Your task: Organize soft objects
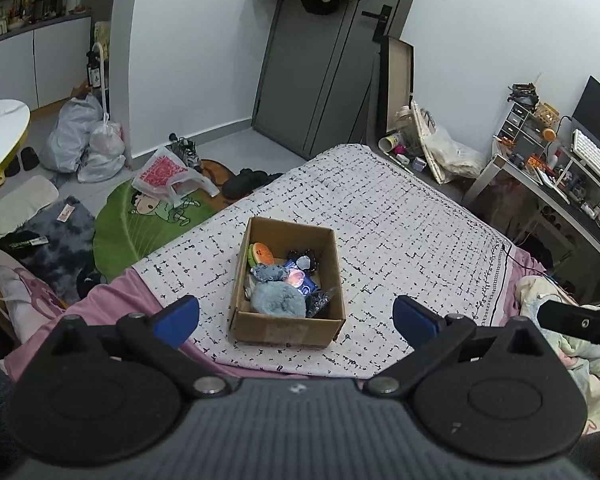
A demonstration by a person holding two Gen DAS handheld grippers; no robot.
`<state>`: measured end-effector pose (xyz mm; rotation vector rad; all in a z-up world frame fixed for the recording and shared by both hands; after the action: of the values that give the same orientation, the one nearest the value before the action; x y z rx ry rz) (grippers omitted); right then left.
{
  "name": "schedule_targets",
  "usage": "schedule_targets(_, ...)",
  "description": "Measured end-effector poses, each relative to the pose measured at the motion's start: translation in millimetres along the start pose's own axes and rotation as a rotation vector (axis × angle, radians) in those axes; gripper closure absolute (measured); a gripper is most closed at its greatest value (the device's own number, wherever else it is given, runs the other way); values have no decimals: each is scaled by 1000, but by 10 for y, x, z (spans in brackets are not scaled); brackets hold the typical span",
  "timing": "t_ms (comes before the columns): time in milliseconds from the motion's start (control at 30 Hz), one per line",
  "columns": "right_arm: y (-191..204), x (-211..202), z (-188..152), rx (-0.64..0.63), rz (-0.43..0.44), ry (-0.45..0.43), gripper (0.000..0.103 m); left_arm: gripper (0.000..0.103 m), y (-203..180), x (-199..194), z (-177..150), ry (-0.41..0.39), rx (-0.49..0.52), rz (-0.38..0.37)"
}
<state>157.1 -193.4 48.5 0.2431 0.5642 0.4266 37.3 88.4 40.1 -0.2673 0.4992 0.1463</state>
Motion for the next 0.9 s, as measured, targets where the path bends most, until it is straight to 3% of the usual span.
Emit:
schedule_targets(333,122,-191,-31,-34,20,-45,0,1,-144,-218,-15,-24,62,-22)
schedule_targets(900,168,-165,-157,-42,26,5,0,1,-88,-261,-133,-14,92,-17)
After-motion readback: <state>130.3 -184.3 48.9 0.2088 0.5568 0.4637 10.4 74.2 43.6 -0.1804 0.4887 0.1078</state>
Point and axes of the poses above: each gripper's, at about its wrist camera, not at the fingertips, and x roughly the way its jaws point, y to its left, z to its top, the point moved 5 cm from there along x, roughly the way its jaws point, and after that the axes turned 13 degrees about -y, right-handed, at the moved point
